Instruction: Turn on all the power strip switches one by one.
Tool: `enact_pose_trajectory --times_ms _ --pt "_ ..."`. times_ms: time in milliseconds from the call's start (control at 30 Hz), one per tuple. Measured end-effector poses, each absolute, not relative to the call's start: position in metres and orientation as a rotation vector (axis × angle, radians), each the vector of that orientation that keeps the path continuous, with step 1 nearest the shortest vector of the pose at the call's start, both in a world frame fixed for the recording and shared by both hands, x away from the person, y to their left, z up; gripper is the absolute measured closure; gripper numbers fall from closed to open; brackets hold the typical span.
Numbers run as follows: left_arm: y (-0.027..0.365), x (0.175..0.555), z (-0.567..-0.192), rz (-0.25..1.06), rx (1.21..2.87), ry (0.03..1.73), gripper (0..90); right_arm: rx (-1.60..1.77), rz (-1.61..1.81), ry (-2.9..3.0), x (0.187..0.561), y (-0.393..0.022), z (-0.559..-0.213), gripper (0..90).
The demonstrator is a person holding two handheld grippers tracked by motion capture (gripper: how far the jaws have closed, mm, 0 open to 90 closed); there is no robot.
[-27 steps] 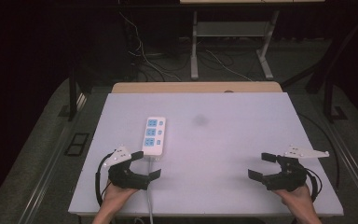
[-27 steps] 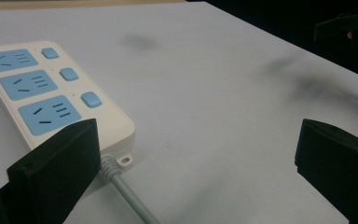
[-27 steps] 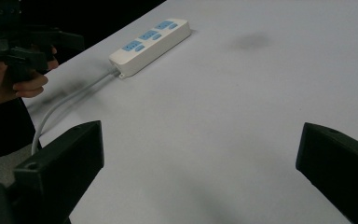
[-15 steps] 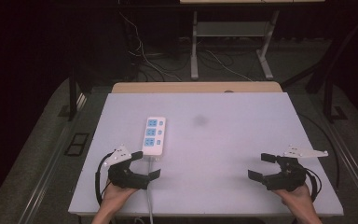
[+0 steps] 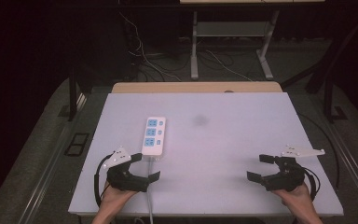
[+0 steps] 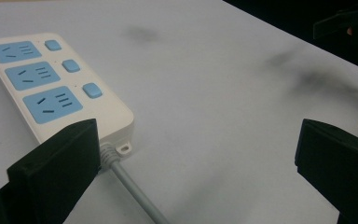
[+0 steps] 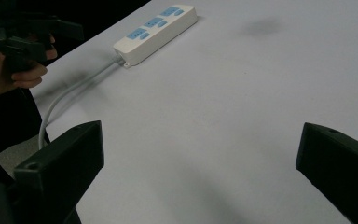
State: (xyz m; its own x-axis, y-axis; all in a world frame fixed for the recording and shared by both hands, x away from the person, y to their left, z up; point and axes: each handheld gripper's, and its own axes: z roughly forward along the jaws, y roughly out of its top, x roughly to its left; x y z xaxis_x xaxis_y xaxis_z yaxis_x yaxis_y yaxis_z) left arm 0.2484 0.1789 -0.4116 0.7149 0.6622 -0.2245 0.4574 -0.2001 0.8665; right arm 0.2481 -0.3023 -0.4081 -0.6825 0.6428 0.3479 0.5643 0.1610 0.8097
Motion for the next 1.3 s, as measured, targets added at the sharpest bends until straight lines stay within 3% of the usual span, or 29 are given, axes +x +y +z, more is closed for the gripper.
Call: enact_pose_trajectory --times_ms 1300 --pt "0.185 0.279 -0.376 0.182 1.971 0.858 0.0 1.220 1.536 2.344 0.245 -0.301 -0.412 0.6"
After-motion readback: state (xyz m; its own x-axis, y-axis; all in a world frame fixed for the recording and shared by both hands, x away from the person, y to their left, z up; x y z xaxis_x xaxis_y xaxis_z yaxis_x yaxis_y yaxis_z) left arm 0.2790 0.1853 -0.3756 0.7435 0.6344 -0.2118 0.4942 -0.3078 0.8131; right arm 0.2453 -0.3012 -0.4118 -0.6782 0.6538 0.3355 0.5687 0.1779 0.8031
